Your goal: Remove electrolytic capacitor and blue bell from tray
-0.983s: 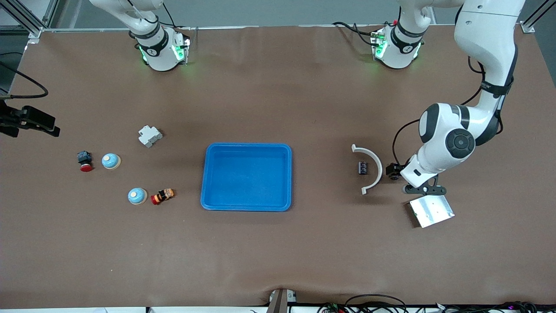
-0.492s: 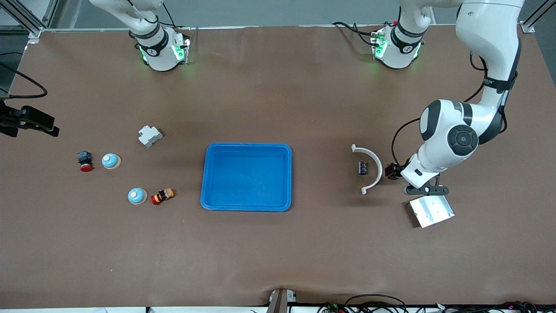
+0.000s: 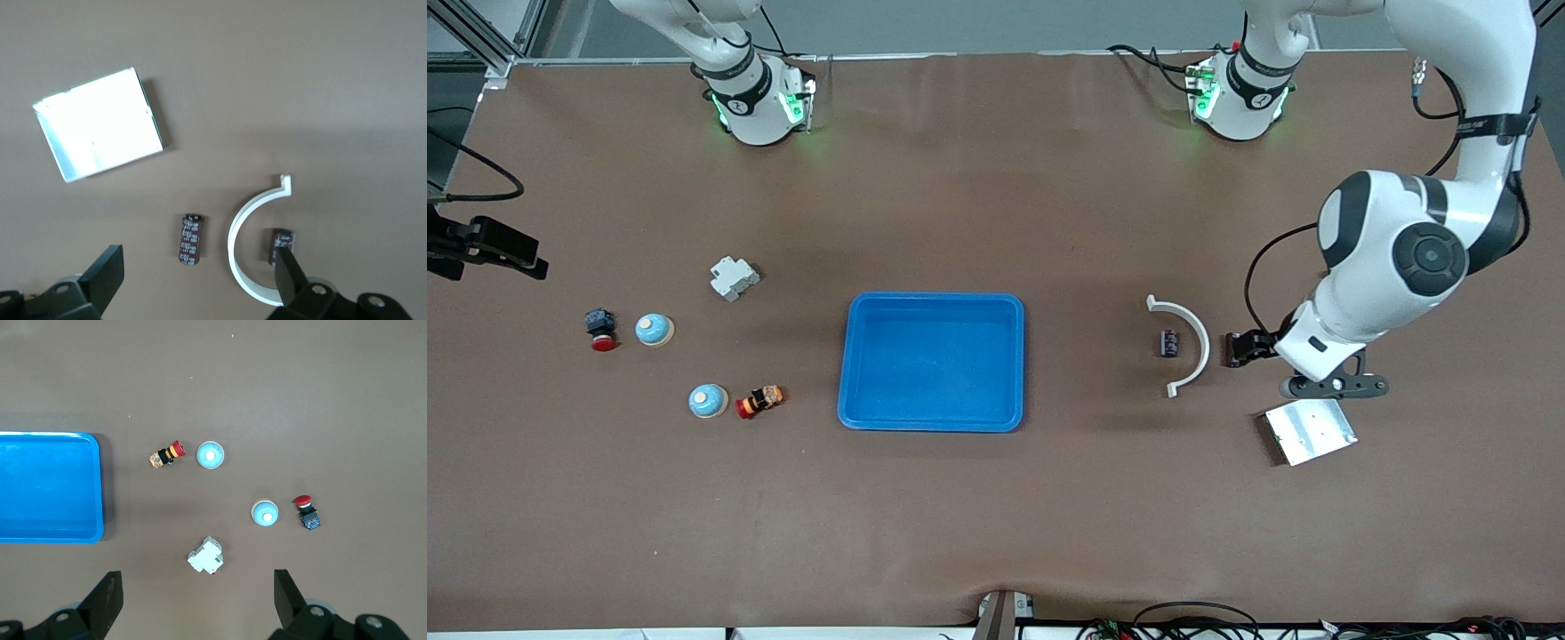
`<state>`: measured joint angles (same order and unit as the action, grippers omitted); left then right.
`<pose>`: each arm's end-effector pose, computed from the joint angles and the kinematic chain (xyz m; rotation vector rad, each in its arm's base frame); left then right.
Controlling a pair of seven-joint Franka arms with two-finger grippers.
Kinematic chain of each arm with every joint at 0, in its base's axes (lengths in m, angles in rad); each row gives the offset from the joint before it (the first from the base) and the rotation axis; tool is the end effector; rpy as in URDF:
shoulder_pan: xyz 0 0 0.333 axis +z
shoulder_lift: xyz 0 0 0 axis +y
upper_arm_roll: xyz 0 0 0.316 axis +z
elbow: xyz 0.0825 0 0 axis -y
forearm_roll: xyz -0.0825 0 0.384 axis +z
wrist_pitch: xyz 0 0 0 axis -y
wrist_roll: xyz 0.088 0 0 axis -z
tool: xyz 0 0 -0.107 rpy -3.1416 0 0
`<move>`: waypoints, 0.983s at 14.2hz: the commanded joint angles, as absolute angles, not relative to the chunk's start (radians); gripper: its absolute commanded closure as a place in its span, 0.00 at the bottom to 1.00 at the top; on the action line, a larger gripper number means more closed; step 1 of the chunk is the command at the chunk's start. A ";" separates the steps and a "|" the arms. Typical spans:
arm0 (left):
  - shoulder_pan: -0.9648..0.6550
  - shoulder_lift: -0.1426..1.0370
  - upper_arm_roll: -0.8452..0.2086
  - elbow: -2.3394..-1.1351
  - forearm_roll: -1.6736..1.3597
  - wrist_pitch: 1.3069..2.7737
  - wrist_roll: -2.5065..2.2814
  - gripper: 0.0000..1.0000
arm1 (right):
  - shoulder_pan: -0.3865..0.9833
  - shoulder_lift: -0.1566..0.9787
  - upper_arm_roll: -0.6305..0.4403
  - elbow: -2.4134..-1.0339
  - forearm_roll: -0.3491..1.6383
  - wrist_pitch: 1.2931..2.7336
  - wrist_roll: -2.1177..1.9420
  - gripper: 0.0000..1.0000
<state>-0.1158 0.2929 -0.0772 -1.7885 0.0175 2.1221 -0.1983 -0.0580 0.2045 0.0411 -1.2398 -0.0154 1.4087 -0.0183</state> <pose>0.6268 -0.1182 0.3932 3.1259 0.0003 0.0617 0.5994 -0.0151 0.6460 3.1348 -0.0024 -0.0557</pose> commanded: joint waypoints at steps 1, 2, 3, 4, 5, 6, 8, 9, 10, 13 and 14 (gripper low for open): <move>-0.110 0.266 -0.078 -1.721 0.003 2.053 -0.195 0.00 | -0.061 0.187 0.034 -1.243 -0.017 1.402 -0.025 0.00; -0.103 0.247 -0.077 -1.723 0.002 2.051 -0.187 0.00 | -0.060 0.187 0.037 -1.243 -0.015 1.402 -0.025 0.00; -0.091 0.230 -0.078 -1.724 0.000 2.051 -0.181 0.00 | -0.057 0.187 0.038 -1.244 -0.017 1.401 -0.025 0.00; -0.080 0.219 -0.078 -1.724 0.000 2.051 -0.178 0.00 | -0.057 0.187 0.040 -1.243 -0.017 1.401 -0.025 0.00; -0.080 0.209 -0.078 -1.727 0.000 2.048 -0.166 0.00 | -0.057 0.187 0.040 -1.244 -0.018 1.401 -0.025 0.00; -0.078 0.195 -0.078 -1.729 0.000 2.031 -0.141 0.00 | -0.057 0.189 0.041 -1.243 -0.020 1.402 -0.025 0.00; -0.075 0.178 -0.077 -1.730 0.000 2.007 -0.123 0.00 | -0.057 0.189 0.040 -1.243 -0.020 1.407 -0.025 0.00; -0.075 0.166 -0.077 -1.732 0.000 1.993 -0.123 0.00 | -0.060 0.189 0.037 -1.243 -0.018 1.408 -0.026 0.00; -0.075 0.150 -0.077 -1.732 0.000 1.974 -0.123 0.00 | -0.061 0.189 0.035 -1.243 -0.017 1.407 -0.026 0.00; -0.061 0.100 -0.078 -1.732 -0.003 1.941 -0.123 0.00 | -0.054 0.189 0.041 -1.243 -0.020 1.404 -0.025 0.00; -0.060 0.085 -0.078 -1.730 -0.003 1.919 -0.121 0.00 | -0.055 0.189 0.041 -1.243 -0.020 1.405 -0.025 0.00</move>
<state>-0.0720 0.1386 -0.0751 -1.7176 0.0174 1.9627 -0.1481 -0.0569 0.2042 0.0394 -1.2397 -0.0155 1.4087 -0.0183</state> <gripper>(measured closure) 0.000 0.000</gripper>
